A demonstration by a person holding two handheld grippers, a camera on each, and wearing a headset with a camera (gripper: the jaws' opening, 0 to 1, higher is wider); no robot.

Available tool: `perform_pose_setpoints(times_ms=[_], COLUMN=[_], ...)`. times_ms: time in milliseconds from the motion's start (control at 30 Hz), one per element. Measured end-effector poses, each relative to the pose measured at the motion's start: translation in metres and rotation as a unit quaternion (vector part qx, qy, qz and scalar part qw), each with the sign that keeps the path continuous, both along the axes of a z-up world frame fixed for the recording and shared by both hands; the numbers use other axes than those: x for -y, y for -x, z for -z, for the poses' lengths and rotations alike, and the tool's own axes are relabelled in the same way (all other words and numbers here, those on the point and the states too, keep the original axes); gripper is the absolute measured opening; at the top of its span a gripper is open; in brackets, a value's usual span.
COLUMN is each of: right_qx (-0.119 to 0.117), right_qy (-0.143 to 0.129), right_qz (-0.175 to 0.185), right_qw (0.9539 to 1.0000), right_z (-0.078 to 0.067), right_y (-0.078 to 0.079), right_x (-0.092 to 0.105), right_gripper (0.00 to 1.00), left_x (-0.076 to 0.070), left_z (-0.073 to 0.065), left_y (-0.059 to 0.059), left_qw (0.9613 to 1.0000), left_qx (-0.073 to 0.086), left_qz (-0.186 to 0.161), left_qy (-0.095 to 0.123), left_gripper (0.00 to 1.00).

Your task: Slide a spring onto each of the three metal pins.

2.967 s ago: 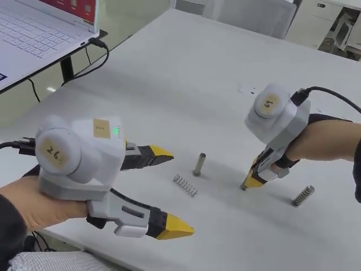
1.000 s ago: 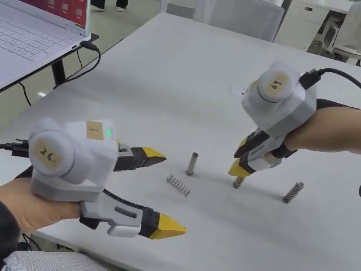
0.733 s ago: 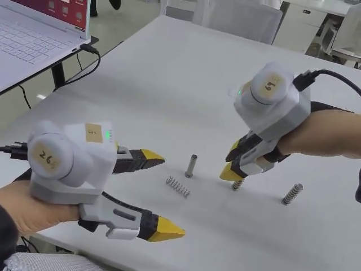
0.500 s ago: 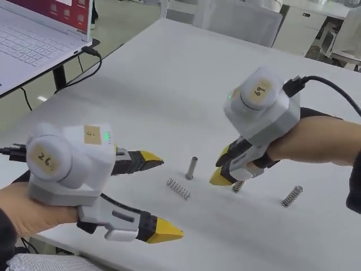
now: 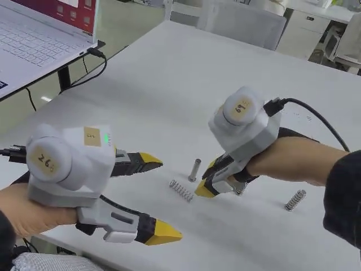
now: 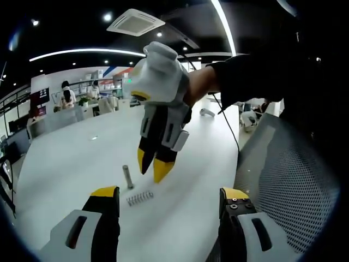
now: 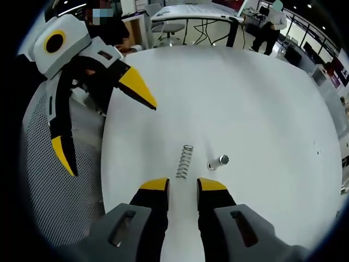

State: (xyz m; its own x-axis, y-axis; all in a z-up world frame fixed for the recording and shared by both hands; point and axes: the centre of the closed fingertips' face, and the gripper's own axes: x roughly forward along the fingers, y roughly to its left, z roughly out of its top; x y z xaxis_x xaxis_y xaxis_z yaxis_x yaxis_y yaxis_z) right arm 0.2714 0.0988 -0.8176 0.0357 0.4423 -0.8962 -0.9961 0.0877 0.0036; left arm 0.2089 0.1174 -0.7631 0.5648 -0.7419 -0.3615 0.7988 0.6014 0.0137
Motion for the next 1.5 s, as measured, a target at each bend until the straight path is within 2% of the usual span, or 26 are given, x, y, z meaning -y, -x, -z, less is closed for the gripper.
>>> perform_pose_setpoints(times_ms=[200, 700, 1067, 1500], right_qx=[-0.004, -0.011, -0.008, 0.012], right_qy=[0.009, 0.023, 0.025, 0.037], right_qz=[0.012, 0.033, 0.036, 0.015], right_qw=[0.9999, 0.9992, 0.999, 0.9991], right_z=[0.014, 0.035, 0.039, 0.04], right_y=[-0.004, -0.004, -0.001, -0.001], right_x=[-0.005, -0.011, -0.013, -0.012], right_gripper=[0.17, 0.15, 0.12, 0.09], left_x=[-0.001, -0.004, -0.006, -0.008], left_z=[0.001, 0.004, 0.005, 0.007], left_y=[-0.001, -0.001, -0.001, -0.001], left_qw=[1.0, 1.0, 1.0, 0.9999], left_qx=[-0.001, -0.004, -0.007, -0.008], left_qz=[-0.001, -0.004, -0.006, -0.007], left_qy=[-0.001, 0.001, 0.0, 0.0], left_gripper=[0.7, 0.7, 0.7, 0.69])
